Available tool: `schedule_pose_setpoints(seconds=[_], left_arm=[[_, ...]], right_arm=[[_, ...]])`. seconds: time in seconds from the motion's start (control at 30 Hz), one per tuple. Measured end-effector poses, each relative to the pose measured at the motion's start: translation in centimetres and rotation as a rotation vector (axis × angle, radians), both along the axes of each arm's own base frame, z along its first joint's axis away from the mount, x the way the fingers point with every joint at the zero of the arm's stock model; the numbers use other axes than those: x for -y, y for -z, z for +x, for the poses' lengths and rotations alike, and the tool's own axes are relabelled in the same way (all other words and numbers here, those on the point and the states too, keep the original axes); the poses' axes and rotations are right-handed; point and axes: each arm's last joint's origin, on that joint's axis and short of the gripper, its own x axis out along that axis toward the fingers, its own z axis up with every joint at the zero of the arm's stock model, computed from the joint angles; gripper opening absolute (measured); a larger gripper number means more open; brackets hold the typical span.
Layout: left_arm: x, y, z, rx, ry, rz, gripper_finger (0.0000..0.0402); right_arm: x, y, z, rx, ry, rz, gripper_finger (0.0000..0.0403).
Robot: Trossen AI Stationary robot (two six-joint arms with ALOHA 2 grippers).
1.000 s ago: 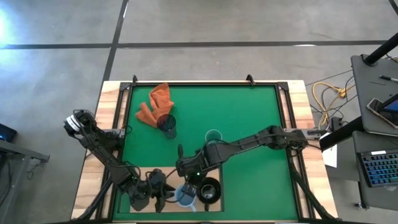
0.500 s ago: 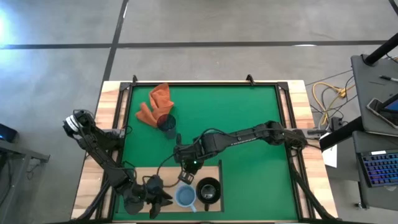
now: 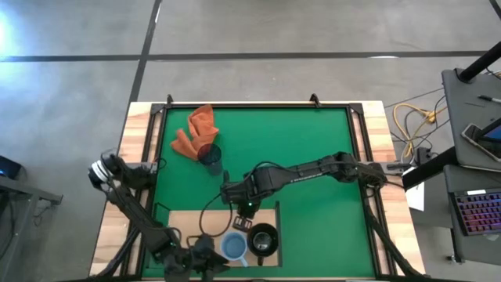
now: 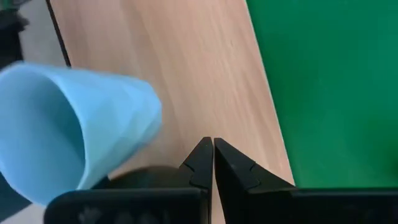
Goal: Stack small to large cups/mugs on shelf
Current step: Put the blue mug on the shelf
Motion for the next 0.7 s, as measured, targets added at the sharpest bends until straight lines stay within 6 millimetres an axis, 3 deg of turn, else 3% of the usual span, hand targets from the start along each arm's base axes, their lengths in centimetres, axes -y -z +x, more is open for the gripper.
schedule_pose_setpoints(seconds=[0.23, 0.47, 0.7], left_arm=[[1.2, 0.5, 1.0, 0.004, -0.035, -0.014, 0.0093], [0.6, 0.8, 1.2, 0.008, -0.095, 0.037, 0.0093], [0.1, 0.8, 1.0, -0.026, -0.117, 0.06, 0.0093]], right_arm=[[-1.4, 0.0, -0.4, 0.001, -0.05, -0.006, 0.0009], [-3.1, 0.0, -0.9, 0.008, -0.089, -0.006, 0.0009], [-3.3, -0.1, -0.8, 0.024, -0.095, 0.002, 0.0009]])
